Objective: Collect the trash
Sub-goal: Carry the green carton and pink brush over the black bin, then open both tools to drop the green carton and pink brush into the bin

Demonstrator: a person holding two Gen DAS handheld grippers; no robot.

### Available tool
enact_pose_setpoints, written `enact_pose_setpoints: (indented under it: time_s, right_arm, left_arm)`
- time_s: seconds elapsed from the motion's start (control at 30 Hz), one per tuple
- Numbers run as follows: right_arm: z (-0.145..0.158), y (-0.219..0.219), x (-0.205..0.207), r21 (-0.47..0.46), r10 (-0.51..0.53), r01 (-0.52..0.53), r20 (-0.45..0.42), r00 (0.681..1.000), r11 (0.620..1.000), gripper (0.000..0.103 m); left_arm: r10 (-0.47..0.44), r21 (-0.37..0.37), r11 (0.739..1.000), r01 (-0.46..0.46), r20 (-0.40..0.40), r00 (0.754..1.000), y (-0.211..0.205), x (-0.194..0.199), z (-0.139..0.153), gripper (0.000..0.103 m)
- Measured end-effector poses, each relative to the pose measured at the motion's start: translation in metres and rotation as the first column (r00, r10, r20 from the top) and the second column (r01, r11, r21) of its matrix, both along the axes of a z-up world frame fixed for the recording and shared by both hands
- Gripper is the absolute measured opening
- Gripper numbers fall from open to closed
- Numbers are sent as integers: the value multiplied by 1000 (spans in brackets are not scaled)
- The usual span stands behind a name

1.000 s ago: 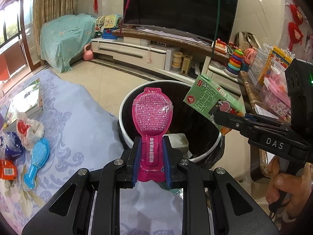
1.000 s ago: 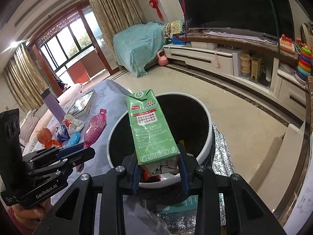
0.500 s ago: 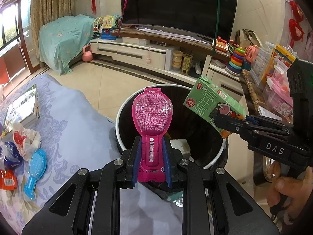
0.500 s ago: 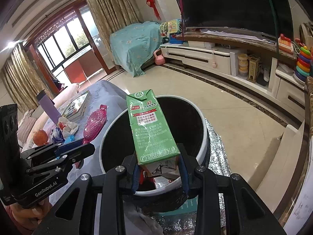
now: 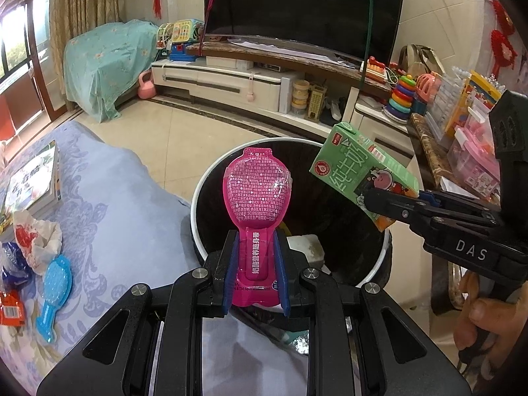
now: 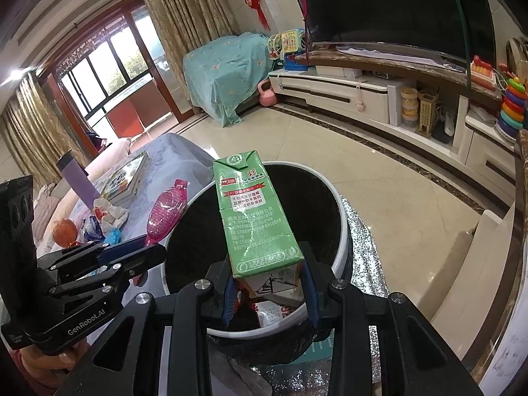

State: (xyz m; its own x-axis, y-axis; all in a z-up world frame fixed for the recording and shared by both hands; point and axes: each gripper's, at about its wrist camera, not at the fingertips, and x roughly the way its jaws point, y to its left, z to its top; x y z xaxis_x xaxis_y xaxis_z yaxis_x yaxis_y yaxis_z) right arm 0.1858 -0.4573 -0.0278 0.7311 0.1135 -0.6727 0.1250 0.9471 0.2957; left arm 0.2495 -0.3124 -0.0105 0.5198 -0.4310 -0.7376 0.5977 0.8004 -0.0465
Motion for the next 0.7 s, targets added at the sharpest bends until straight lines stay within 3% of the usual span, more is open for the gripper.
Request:
enact_pose_setpoints:
  time_s: [0.53,0.57,0.63,0.7]
  right_arm:
    - [-2,-7,9,-4,-6,5,-24,1000,1000,37]
    - [-1,-6,10,-5,-9,9,-26,1000,1000,40]
    - [1,-6,8,-6,-13,13,-17,1000,1000,59]
    - [3,-7,4,-5,-19,19,2,1000,1000,68]
  left_arm:
    - [20,-5,1000,-21,-37,999,-5,11,-3,23]
    - [27,-6,1000,-28,-43,999,-4,12,-4,32]
    - [39,-26,999,-40,-45,998,2,11,-4,43]
    - [54,-33,998,-55,-36,998,8,9,-3,48]
